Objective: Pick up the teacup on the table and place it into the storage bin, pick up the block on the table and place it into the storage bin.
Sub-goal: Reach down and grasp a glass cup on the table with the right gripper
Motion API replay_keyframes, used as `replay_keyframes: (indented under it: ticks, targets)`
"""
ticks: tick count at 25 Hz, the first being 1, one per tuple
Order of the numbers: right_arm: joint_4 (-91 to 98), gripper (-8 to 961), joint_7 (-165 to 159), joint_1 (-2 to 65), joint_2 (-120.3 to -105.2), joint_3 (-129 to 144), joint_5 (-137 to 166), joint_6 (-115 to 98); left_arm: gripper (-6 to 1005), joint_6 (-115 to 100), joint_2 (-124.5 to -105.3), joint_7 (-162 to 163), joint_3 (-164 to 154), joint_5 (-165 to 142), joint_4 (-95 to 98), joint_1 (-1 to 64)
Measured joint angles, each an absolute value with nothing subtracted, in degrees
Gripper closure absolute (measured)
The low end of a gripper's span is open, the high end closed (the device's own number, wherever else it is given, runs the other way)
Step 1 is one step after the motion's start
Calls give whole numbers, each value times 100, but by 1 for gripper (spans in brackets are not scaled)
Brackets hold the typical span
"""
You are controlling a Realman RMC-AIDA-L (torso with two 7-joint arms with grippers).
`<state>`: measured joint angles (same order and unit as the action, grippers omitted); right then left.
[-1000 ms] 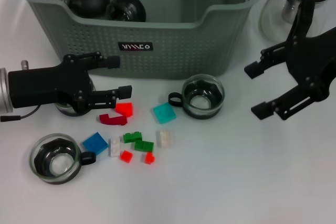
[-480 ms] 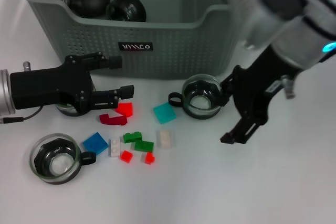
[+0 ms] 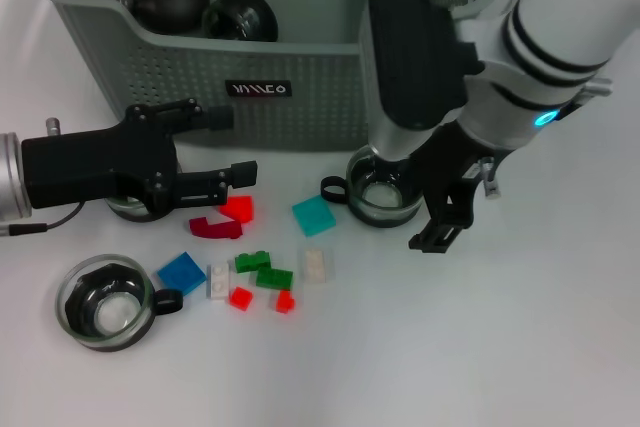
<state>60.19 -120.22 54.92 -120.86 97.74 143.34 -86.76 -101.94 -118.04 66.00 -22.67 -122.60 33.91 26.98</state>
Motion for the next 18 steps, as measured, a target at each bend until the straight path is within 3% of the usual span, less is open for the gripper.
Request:
replay_keyframes:
  ticks: [18]
  targets:
    - [5303, 134, -12065, 5599, -12113, 10663, 13960, -7892, 210, -10200, -11830, 6614, -2268, -12261, 3393, 2681]
